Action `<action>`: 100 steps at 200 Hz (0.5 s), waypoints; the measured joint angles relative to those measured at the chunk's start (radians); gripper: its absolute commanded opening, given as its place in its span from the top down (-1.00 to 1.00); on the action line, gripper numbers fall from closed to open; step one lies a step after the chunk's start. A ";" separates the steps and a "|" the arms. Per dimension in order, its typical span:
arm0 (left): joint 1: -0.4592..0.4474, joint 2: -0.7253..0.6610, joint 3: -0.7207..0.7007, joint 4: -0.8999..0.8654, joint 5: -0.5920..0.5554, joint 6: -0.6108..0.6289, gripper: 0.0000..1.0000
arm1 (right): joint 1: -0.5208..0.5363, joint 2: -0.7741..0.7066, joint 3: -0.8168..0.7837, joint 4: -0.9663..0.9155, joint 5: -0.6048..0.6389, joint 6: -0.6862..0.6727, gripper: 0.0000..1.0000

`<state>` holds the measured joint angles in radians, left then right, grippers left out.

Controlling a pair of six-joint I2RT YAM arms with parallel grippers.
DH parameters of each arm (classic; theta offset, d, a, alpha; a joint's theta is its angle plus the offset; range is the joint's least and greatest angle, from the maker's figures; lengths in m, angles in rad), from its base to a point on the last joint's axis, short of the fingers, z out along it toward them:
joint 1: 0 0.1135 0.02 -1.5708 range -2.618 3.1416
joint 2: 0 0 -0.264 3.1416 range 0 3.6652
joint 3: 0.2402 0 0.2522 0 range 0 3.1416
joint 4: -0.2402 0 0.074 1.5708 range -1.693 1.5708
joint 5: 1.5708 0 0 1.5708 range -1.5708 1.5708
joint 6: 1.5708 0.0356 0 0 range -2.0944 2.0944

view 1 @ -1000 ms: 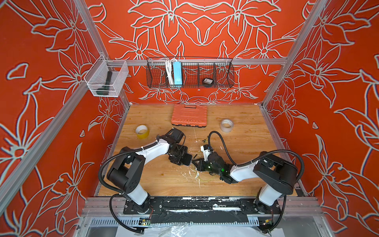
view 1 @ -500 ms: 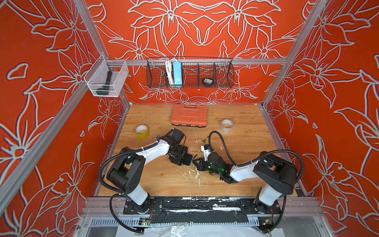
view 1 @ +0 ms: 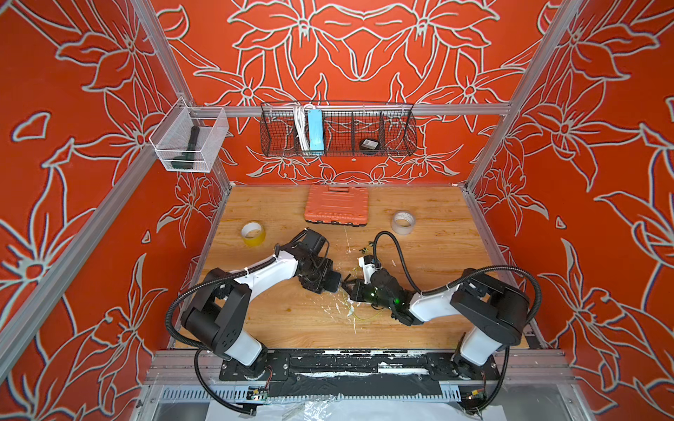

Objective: Plug wired earphones into phones
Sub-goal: Insert the wired earphone into the phone.

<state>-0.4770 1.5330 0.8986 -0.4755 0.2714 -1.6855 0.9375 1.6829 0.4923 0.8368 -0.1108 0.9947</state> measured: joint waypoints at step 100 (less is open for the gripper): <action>0.001 -0.067 -0.053 0.076 0.002 -0.056 -0.13 | -0.007 0.001 -0.019 0.077 -0.002 0.032 1.00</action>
<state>-0.4763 1.4662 0.8455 -0.4000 0.2729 -1.7416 0.9306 1.6840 0.4736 0.9138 -0.1131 1.0264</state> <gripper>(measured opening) 0.713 0.091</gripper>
